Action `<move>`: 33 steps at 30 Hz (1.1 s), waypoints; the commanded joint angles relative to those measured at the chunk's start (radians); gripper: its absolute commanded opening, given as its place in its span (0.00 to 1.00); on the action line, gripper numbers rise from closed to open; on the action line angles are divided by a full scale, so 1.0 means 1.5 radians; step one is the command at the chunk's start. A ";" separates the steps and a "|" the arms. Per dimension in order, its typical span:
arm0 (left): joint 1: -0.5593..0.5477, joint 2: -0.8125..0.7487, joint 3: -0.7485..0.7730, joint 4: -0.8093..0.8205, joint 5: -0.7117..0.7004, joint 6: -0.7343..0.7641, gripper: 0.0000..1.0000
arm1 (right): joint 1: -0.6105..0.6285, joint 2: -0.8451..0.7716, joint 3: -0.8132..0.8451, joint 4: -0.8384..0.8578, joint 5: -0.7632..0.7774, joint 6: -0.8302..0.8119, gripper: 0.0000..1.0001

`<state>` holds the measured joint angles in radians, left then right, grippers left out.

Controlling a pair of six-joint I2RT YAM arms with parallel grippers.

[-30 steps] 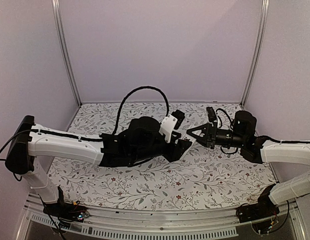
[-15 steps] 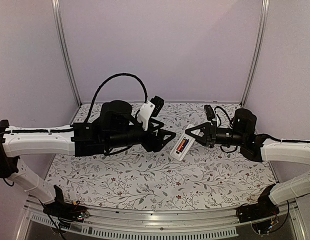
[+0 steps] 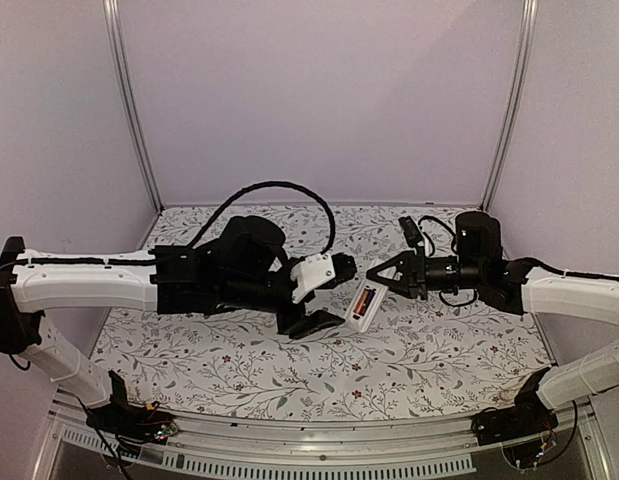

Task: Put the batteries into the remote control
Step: Load the battery into the battery compartment.

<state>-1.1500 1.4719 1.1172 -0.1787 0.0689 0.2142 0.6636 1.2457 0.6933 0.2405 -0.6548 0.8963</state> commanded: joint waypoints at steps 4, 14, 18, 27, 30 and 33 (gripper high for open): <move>-0.060 -0.002 0.001 -0.044 -0.035 0.212 0.92 | 0.021 0.023 0.025 -0.049 -0.037 -0.002 0.00; -0.101 0.046 0.026 -0.041 -0.073 0.303 0.99 | 0.044 0.047 0.042 -0.055 -0.038 0.057 0.00; -0.103 0.054 0.033 -0.032 -0.082 0.319 1.00 | 0.054 0.055 0.045 -0.056 -0.038 0.071 0.00; -0.104 0.063 0.039 -0.027 -0.085 0.336 1.00 | 0.069 0.067 0.041 -0.054 -0.033 0.078 0.00; -0.104 0.067 0.039 -0.033 -0.080 0.339 1.00 | 0.068 0.065 0.042 -0.053 -0.032 0.084 0.00; -0.103 0.072 0.039 -0.038 -0.076 0.341 0.99 | 0.069 0.061 0.043 -0.053 -0.031 0.089 0.00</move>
<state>-1.2934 1.5566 1.1538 -0.2226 -0.0589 0.7105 0.7593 1.3403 0.7338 0.1562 -0.6941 1.0119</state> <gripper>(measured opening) 0.995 0.193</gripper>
